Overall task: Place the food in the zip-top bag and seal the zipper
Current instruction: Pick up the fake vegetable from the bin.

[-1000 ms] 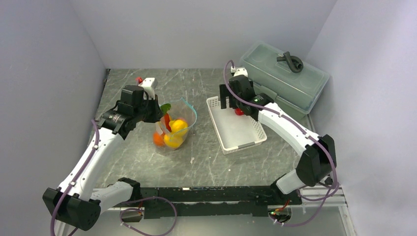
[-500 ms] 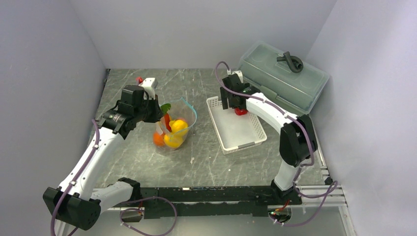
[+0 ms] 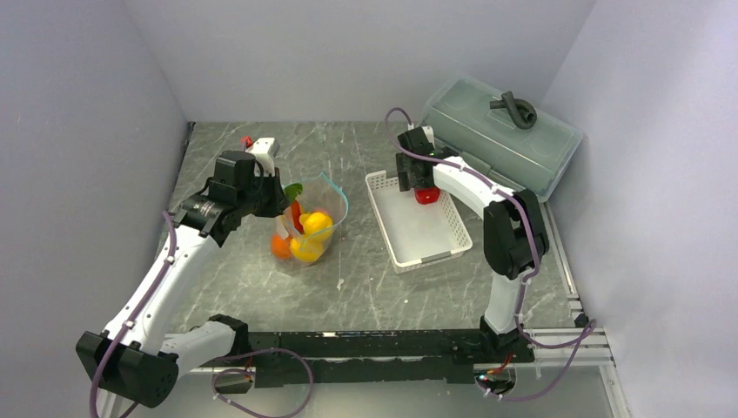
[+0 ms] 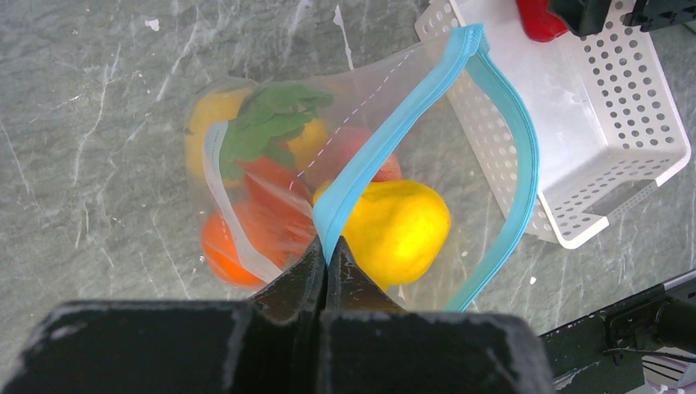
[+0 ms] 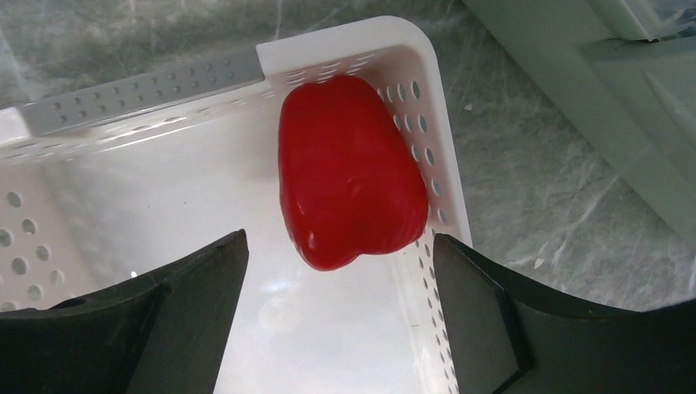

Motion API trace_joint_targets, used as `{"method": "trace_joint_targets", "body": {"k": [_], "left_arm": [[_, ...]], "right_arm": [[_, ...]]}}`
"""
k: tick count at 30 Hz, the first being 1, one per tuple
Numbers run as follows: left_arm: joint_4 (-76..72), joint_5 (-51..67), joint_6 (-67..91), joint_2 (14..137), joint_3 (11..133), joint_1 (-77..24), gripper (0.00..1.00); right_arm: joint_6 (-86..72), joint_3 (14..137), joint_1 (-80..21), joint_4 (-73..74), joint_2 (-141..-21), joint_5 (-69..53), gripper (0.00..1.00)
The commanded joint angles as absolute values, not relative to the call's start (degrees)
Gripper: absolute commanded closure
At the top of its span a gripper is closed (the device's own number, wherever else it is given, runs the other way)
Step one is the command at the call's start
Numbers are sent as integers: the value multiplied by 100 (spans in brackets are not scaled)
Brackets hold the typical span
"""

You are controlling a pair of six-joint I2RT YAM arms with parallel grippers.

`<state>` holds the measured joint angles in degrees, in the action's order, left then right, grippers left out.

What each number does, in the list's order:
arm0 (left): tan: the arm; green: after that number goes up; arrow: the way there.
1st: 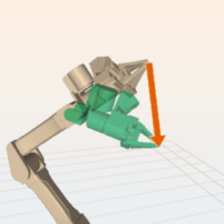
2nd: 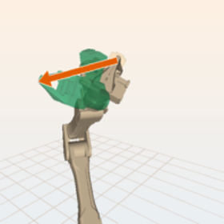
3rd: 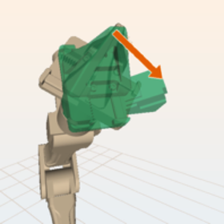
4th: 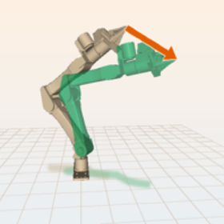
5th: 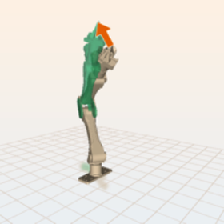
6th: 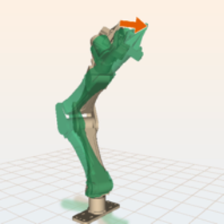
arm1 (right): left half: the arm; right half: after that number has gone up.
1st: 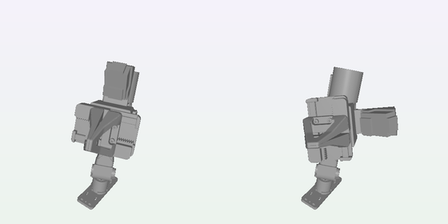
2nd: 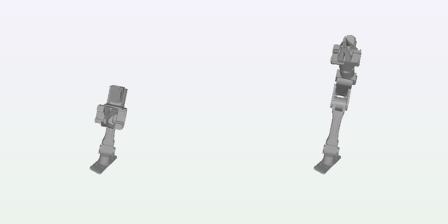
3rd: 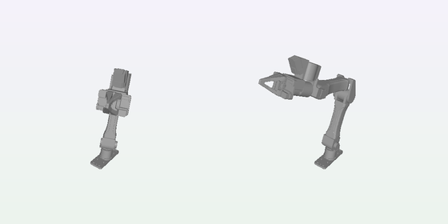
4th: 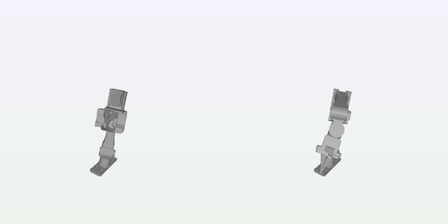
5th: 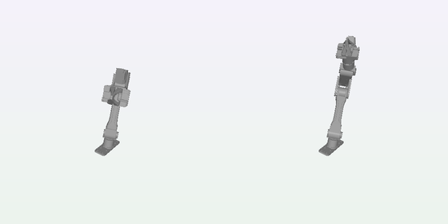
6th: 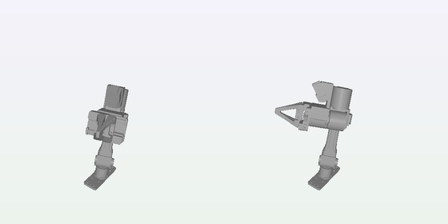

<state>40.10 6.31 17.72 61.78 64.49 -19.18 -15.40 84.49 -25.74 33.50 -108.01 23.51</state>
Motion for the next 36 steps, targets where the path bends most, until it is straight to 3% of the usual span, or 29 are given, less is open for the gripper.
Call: {"method": "trace_joint_targets", "body": {"k": [1,18,28,30,36], "left_arm": [[3823,773,1777,6210,6452,-1934,100],[3832,739,1771,6238,6462,-1933,100],[3841,732,1774,6259,6463,-1934,100],[3841,730,1775,6252,6469,-1934,100],[3841,729,1777,6249,6462,-1927,100]], "right_arm": [[-1503,8737,-2499,3338,-10926,2355,13],[-1458,8886,-2443,3269,-11458,2311,14],[-1435,8774,-2443,3141,-11522,2115,21],[-1426,8787,-2443,3150,-11516,2093,24],[-1445,8715,-2443,3161,-11279,2021,53]]}}
